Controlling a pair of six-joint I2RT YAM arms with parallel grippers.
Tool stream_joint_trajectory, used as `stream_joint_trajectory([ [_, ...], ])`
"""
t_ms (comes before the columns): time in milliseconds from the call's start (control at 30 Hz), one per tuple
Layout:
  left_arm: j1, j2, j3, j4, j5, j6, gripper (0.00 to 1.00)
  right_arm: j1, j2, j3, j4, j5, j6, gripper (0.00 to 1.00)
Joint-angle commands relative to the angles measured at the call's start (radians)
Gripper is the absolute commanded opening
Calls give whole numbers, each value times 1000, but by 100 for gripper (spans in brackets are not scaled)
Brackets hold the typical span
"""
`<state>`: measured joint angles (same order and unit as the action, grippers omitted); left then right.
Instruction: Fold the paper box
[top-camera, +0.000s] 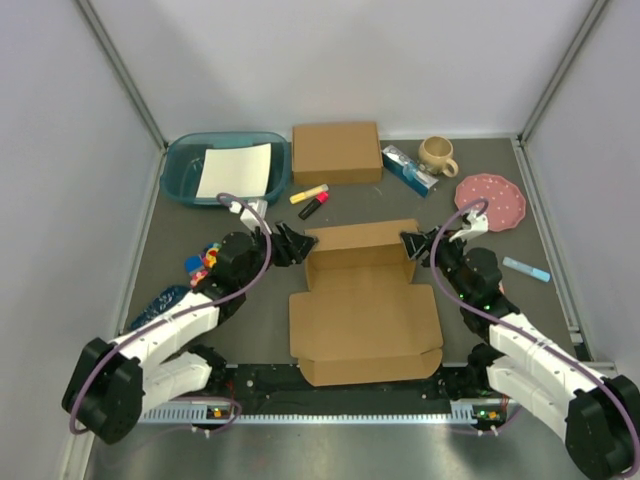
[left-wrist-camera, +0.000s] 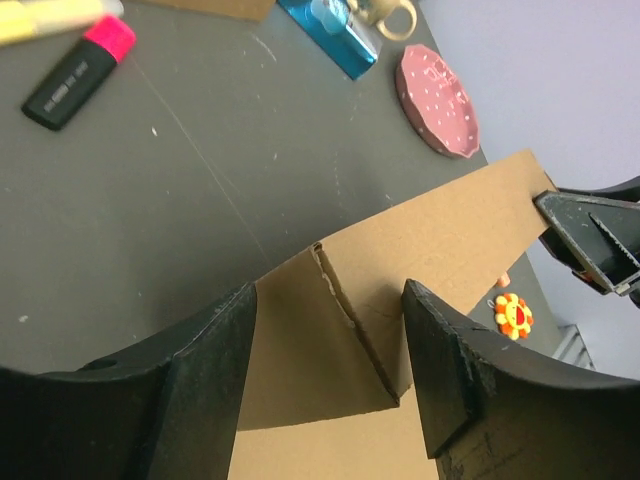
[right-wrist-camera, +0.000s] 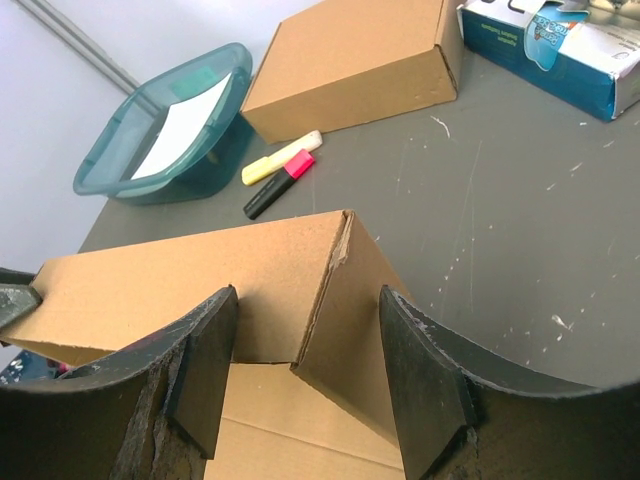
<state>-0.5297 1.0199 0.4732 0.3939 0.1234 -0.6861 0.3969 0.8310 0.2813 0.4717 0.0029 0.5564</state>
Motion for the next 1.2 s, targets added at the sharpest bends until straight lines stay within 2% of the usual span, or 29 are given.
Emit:
stream_joint_trajectory([
  [0, 4, 58, 7, 45, 111, -16, 64, 7, 14, -48, -189, 49, -72, 57],
  [200, 2, 121, -31, 117, 226, -35, 53, 22, 2, -71, -189, 49, -61, 54],
  [400, -1, 132, -116, 210, 234, -59, 43, 56, -10, -110, -183, 65, -17, 52],
  [567, -12, 149, -146, 227, 226, -62, 42, 57, -13, -142, -177, 69, 72, 42],
  [667, -13, 163, -166, 244, 217, -66, 41, 60, -12, -195, -148, 74, 167, 41],
  [800, -16, 181, -194, 270, 208, -75, 41, 74, -10, -254, -114, 79, 270, 40],
  [1000, -30, 197, -234, 301, 182, -85, 40, 131, -33, -315, -165, 144, 434, 38],
  [1167, -59, 213, -272, 330, 150, -95, 40, 213, -39, -361, -220, 192, 552, 43],
])
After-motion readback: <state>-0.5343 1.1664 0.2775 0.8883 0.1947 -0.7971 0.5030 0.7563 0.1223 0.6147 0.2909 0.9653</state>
